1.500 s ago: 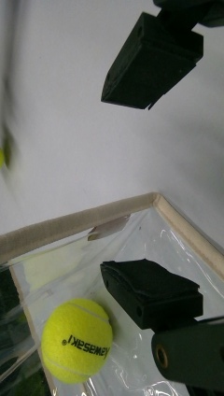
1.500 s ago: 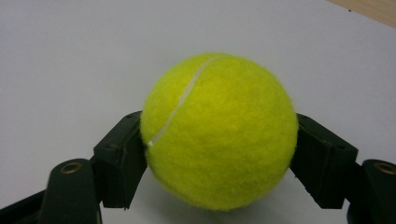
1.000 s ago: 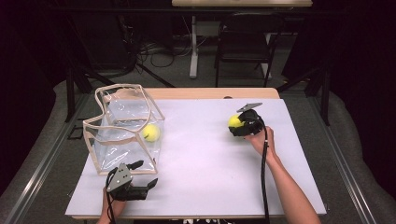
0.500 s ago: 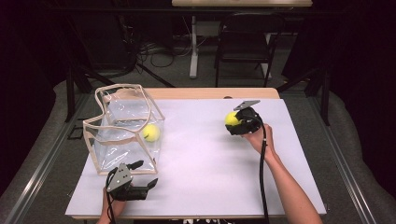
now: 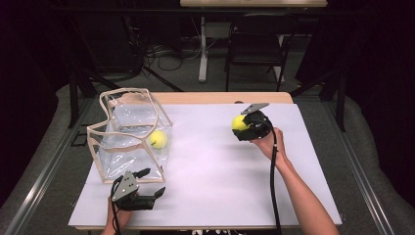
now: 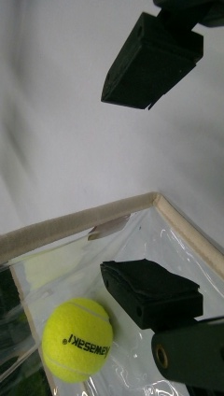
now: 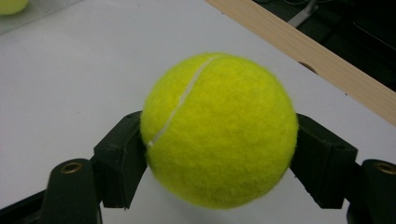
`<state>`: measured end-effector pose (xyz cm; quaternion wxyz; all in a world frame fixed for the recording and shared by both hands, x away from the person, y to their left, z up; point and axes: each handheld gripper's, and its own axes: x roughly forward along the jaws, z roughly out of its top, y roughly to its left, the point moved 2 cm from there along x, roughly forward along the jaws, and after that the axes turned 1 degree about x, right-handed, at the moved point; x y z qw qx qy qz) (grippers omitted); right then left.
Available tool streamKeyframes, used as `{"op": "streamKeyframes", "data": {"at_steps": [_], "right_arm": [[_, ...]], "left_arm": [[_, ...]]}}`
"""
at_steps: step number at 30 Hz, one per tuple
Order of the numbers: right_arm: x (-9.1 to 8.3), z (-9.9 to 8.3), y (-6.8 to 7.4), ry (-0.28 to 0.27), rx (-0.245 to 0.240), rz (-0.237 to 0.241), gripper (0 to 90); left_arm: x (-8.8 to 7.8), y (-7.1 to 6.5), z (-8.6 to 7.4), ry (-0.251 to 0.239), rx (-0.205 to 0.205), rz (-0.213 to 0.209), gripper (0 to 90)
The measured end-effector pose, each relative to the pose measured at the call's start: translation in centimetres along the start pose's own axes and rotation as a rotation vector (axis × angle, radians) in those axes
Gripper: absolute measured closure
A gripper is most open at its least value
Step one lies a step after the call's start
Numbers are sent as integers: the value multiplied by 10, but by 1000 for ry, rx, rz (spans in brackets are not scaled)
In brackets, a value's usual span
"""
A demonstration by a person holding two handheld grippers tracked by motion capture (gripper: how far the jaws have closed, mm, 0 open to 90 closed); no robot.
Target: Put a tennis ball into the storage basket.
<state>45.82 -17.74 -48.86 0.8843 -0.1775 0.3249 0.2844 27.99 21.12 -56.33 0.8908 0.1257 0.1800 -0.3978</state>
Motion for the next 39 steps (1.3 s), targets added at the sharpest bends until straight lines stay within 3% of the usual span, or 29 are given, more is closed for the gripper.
{"op": "streamKeyframes", "data": {"at_steps": [39], "right_arm": [[-17, 41, 17, -48, -58, 28, 257]], "left_arm": [[2, 0, 0, 2, -1, -3, 160]]}}
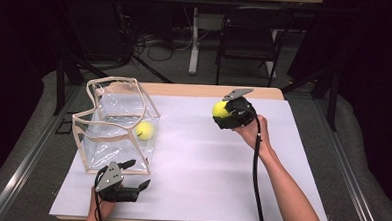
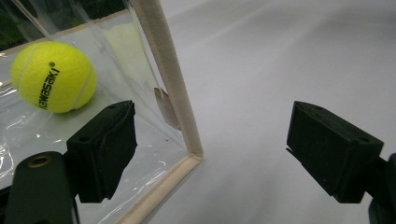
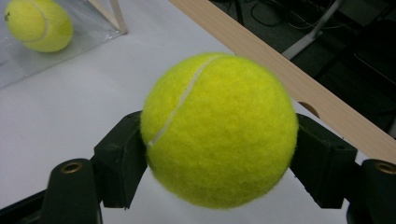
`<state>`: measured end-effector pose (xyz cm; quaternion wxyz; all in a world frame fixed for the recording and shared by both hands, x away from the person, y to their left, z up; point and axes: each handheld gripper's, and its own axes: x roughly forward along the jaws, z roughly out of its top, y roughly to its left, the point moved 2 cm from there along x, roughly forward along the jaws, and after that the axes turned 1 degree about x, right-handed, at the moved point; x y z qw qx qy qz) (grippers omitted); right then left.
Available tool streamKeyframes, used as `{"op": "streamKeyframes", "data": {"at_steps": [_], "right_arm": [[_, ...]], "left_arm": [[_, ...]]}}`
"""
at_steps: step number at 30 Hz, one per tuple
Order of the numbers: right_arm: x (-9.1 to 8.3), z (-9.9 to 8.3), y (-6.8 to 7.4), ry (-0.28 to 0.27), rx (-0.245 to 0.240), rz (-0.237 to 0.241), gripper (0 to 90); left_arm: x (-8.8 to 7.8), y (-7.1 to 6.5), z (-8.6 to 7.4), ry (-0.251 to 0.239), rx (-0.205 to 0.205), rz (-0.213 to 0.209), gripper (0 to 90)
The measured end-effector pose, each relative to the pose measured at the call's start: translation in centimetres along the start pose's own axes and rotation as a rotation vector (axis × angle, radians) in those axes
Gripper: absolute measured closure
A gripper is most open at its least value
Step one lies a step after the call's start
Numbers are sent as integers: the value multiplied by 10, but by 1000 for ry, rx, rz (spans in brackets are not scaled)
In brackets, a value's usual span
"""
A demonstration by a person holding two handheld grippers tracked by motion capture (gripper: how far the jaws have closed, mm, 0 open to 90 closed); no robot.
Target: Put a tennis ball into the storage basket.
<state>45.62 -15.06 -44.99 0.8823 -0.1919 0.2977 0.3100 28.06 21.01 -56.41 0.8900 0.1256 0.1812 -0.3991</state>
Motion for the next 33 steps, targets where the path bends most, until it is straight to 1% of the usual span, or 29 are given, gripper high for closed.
{"op": "streamKeyframes", "data": {"at_steps": [2, 22, 33], "right_arm": [[-1, 3, 1, 7, -8, 3, 257], [-4, 29, 14, -8, -59, 24, 257], [-3, 43, 22, -7, -90, 38, 257]], "left_arm": [[0, 0, 0, 1, 0, -1, 160], [0, 0, 0, -1, 2, 0, 160], [0, 0, 0, 0, 2, 0, 160]]}}
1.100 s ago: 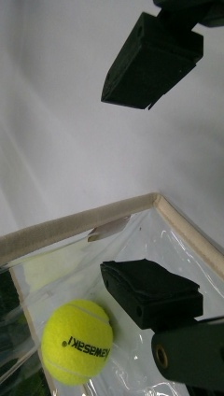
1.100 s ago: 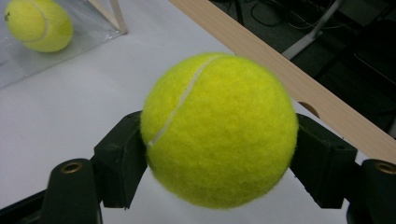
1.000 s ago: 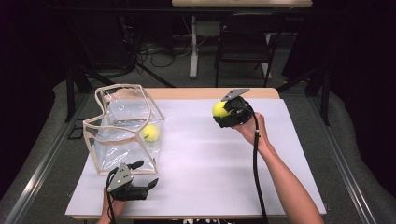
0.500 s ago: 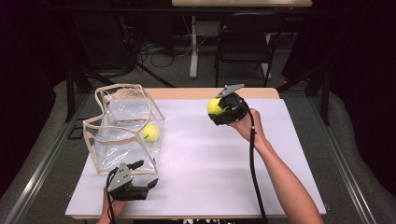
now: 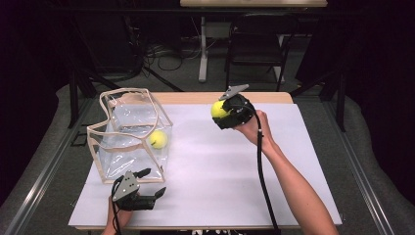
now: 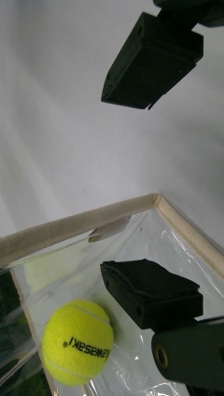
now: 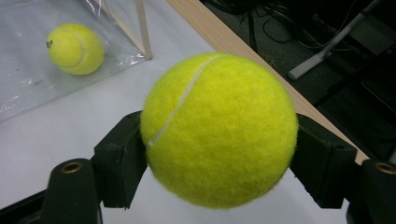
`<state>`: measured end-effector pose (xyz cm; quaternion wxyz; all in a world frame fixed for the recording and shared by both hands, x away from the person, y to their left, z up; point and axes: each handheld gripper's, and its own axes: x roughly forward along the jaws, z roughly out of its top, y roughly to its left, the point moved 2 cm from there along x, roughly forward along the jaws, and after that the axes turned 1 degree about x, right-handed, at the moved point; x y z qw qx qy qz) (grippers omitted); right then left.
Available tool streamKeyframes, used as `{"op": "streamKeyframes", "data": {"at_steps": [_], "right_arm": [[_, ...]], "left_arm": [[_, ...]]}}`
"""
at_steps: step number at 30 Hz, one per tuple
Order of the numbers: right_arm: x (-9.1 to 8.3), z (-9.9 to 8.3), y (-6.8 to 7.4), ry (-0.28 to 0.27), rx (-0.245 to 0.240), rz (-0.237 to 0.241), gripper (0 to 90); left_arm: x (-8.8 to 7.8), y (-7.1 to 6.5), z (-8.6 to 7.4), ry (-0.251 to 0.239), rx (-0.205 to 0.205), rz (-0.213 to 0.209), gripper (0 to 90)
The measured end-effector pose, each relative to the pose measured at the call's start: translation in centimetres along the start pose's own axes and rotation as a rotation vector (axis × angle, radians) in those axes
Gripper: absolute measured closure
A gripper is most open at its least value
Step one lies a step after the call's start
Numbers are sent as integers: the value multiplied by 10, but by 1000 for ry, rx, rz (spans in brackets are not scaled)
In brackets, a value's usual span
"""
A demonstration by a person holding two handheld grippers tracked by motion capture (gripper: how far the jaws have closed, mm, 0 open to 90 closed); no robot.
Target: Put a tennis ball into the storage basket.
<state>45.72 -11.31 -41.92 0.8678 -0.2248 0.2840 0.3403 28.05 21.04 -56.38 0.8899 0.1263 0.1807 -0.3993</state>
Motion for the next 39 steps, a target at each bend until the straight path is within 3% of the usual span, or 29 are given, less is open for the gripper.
{"op": "streamKeyframes", "data": {"at_steps": [39], "right_arm": [[7, 46, 22, -29, -73, 42, 259]], "left_arm": [[0, 0, 0, -2, 0, -2, 160]]}}
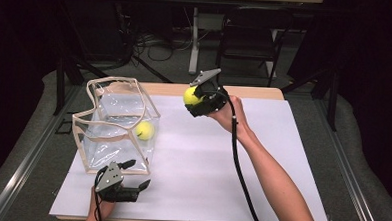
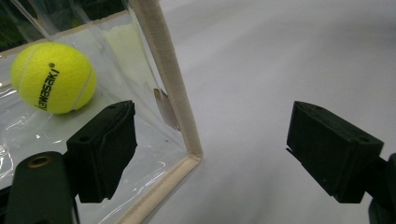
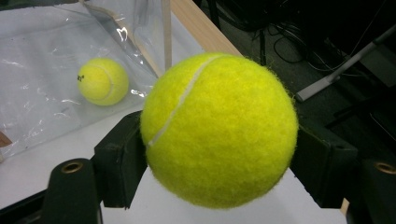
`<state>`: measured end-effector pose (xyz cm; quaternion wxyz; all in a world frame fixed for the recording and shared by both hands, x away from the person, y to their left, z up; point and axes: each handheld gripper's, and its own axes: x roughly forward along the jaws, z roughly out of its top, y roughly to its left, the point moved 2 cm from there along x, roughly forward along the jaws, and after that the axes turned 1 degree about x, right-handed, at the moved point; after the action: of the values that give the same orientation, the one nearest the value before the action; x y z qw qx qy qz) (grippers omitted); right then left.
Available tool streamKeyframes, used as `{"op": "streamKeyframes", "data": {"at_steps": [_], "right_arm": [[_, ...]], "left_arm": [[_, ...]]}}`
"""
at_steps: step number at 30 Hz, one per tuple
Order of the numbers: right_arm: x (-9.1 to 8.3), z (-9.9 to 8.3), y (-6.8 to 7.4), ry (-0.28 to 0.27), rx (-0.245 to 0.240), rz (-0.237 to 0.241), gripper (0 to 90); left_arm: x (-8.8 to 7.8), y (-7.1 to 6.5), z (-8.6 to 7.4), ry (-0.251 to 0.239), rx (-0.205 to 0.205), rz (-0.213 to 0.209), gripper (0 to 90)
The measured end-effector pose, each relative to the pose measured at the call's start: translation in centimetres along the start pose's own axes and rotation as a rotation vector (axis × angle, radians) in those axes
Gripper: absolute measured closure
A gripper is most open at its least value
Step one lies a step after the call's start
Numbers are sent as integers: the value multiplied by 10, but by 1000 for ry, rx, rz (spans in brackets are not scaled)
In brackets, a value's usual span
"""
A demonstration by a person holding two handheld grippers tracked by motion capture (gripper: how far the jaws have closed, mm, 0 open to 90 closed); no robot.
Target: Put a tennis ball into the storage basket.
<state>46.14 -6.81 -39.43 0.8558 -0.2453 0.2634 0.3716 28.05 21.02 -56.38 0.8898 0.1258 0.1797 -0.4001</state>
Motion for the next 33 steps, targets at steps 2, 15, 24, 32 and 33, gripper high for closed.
{"op": "streamKeyframes", "data": {"at_steps": [2, 15, 24, 32, 33], "right_arm": [[2, 2, 0, 0, -3, 0, 258], [6, 15, 0, -2, -10, 5, 259], [8, 23, 2, 1, -21, 8, 259], [8, 33, 6, -7, -35, 12, 259], [8, 34, 6, -7, -37, 13, 259]], "left_arm": [[0, 0, 0, 1, -1, 1, 160], [0, 0, 0, -1, -3, 0, 160], [0, 0, 0, -2, -3, 1, 160], [0, 0, 0, 0, -2, 1, 160], [0, 0, 0, -1, -3, 2, 160]]}}
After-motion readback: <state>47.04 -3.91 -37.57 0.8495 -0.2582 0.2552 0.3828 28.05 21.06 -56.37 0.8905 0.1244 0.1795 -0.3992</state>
